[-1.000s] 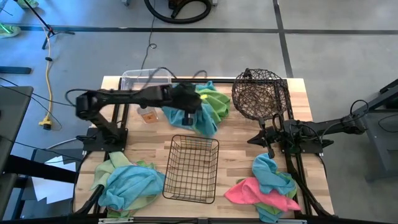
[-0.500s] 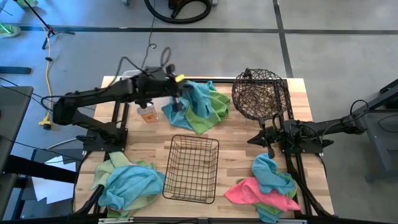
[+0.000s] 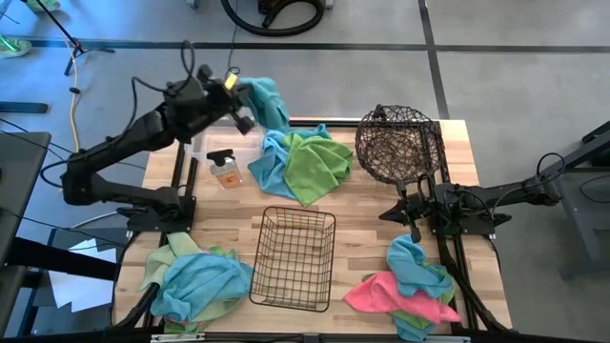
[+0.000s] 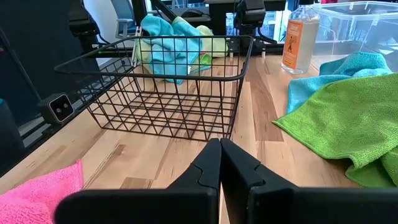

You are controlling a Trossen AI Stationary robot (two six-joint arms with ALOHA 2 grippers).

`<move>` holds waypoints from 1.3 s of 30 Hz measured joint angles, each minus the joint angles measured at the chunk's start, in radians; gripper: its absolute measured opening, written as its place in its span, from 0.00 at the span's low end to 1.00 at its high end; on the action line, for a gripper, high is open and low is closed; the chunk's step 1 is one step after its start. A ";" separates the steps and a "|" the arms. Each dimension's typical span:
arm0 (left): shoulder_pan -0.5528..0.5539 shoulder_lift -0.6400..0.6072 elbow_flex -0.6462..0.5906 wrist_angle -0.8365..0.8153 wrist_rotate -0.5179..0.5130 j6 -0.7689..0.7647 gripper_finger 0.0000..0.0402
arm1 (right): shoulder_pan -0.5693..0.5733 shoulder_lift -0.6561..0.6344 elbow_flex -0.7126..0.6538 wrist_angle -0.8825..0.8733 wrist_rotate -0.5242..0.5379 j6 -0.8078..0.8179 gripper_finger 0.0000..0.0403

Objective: Sort microfiber towel by color & place in baskets
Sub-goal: Put the blue microfiber towel into the transparent bin

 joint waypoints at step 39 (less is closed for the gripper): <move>0.321 -0.052 -0.305 -0.405 -0.060 -0.846 0.00 | 0.000 0.000 0.000 0.000 0.000 0.000 0.00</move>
